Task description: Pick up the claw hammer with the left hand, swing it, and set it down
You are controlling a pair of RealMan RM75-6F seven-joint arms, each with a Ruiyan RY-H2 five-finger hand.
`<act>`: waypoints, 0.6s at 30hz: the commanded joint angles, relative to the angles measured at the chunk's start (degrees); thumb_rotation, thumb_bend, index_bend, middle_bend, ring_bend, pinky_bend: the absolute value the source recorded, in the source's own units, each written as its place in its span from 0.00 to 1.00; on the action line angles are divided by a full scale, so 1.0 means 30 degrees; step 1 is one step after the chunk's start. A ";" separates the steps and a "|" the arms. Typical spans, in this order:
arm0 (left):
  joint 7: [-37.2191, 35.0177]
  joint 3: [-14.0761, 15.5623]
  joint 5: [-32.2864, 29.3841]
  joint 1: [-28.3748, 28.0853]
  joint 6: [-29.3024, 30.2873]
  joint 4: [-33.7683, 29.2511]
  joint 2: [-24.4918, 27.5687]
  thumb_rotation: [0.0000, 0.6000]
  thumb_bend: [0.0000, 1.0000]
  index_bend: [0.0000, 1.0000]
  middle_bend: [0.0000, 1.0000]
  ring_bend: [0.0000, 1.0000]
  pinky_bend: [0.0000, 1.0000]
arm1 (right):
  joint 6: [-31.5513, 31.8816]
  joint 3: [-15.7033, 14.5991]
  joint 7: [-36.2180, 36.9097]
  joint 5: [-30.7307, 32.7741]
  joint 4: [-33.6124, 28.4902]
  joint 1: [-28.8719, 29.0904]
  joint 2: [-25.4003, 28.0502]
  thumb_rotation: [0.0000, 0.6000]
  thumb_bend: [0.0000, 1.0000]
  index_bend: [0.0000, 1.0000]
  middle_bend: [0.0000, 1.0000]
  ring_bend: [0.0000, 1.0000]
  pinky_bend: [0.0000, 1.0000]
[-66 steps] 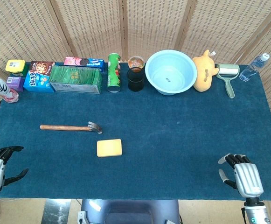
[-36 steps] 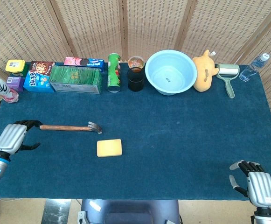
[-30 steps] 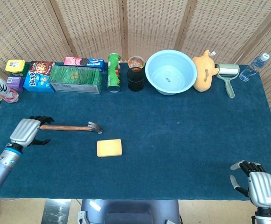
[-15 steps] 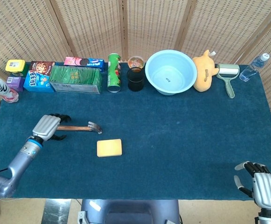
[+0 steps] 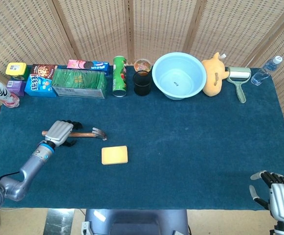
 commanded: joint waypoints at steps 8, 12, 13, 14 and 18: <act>-0.0458 0.0255 -0.0285 -0.0217 -0.0434 0.0717 -0.0217 1.00 0.43 0.28 0.34 0.30 0.34 | -0.0115 0.0038 -0.0130 0.0009 -0.0117 -0.0035 -0.0010 1.00 0.38 0.47 0.46 0.42 0.32; -0.0646 0.0364 -0.0329 -0.0367 -0.0737 0.0895 -0.0257 1.00 0.48 0.28 0.34 0.30 0.35 | -0.0016 0.0147 -0.0171 0.0060 -0.0223 -0.0078 -0.0003 1.00 0.38 0.47 0.46 0.42 0.32; -0.0690 0.0402 -0.0330 -0.0417 -0.0832 0.0943 -0.0265 1.00 0.50 0.28 0.34 0.30 0.36 | 0.0012 0.0168 -0.0176 0.0056 -0.0238 -0.0089 0.0002 1.00 0.38 0.47 0.46 0.42 0.32; -0.0729 0.0448 -0.0346 -0.0472 -0.0968 0.0975 -0.0268 1.00 0.52 0.28 0.34 0.30 0.36 | 0.0026 0.0179 -0.0175 0.0059 -0.0257 -0.0104 0.0014 1.00 0.38 0.47 0.46 0.42 0.33; -0.0818 0.0679 -0.0282 -0.0676 -0.1457 0.0986 -0.0211 1.00 0.63 0.32 0.38 0.34 0.43 | -0.0026 0.0183 -0.0019 0.0131 -0.0343 -0.0146 0.0047 1.00 0.38 0.47 0.46 0.42 0.33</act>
